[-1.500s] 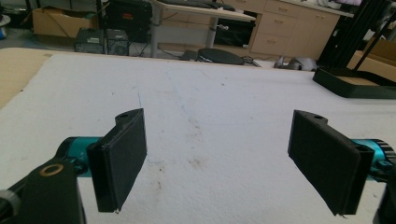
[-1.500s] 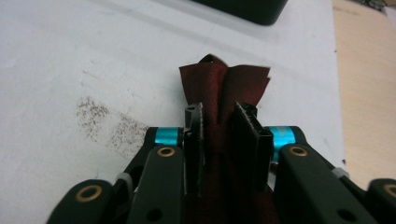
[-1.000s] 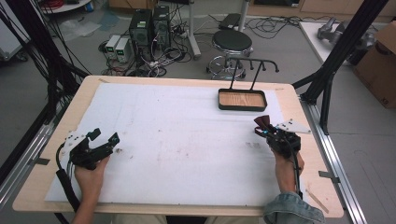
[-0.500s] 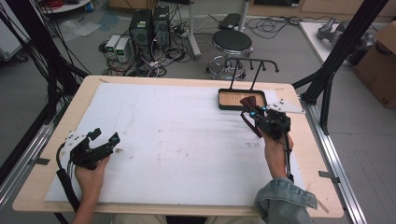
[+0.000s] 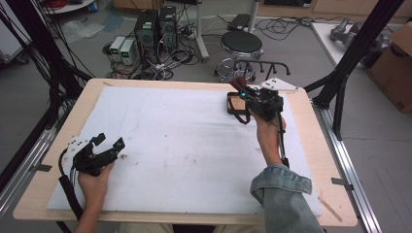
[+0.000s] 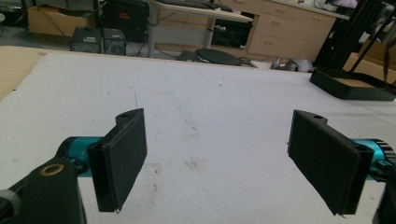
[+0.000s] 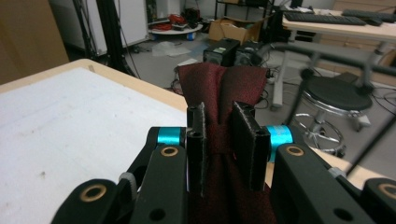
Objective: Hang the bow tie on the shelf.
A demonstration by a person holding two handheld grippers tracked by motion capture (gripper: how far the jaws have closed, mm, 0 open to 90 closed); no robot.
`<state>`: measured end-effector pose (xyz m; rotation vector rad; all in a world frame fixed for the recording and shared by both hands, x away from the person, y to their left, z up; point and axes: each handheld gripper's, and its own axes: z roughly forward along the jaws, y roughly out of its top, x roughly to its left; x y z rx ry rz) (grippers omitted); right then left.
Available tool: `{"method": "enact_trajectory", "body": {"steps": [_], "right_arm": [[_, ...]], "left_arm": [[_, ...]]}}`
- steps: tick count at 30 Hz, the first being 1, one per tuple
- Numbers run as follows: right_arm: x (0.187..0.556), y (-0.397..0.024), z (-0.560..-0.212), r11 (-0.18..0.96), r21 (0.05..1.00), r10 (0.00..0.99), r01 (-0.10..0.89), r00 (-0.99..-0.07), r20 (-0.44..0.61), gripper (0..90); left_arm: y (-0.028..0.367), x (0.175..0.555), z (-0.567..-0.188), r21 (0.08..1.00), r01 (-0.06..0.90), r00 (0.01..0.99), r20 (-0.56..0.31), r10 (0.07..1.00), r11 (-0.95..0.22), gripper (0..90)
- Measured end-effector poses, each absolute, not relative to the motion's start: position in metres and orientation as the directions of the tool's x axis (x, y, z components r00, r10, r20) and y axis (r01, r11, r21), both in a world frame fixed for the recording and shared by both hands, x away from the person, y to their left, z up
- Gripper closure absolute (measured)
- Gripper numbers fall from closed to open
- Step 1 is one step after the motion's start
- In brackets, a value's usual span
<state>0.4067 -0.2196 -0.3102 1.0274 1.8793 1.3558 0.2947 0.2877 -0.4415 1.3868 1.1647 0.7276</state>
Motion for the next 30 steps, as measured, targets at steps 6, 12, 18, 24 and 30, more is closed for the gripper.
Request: {"method": "enact_trajectory", "body": {"steps": [6, 12, 18, 24, 30], "right_arm": [[0.428, -0.202, -0.302, 0.17, 0.959, 0.847, 0.226, -0.531, -0.025, 75.4], [0.447, -0.193, -0.298, 0.157, 0.96, 0.842, 0.232, -0.539, -0.008, 75.6], [0.47, -0.186, -0.296, 0.153, 0.958, 0.854, 0.241, -0.521, -0.005, 75.6], [0.488, -0.187, -0.298, 0.137, 0.956, 0.869, 0.258, -0.495, 0.01, 75.6], [0.494, -0.187, -0.3, 0.119, 0.96, 0.892, 0.253, -0.452, 0.009, 75.6]], "left_arm": [[0.288, 0.295, -0.441, 0.964, 0.237, 0.32, -0.192, 0.928, 0.118, 20.0], [0.287, 0.294, -0.441, 0.964, 0.239, 0.32, -0.188, 0.929, 0.112, 20.0], [0.287, 0.294, -0.441, 0.964, 0.241, 0.312, -0.188, 0.931, 0.114, 20.0], [0.287, 0.294, -0.442, 0.964, 0.24, 0.311, -0.19, 0.931, 0.116, 20.0], [0.287, 0.294, -0.442, 0.964, 0.24, 0.316, -0.187, 0.93, 0.113, 20.0]]}}
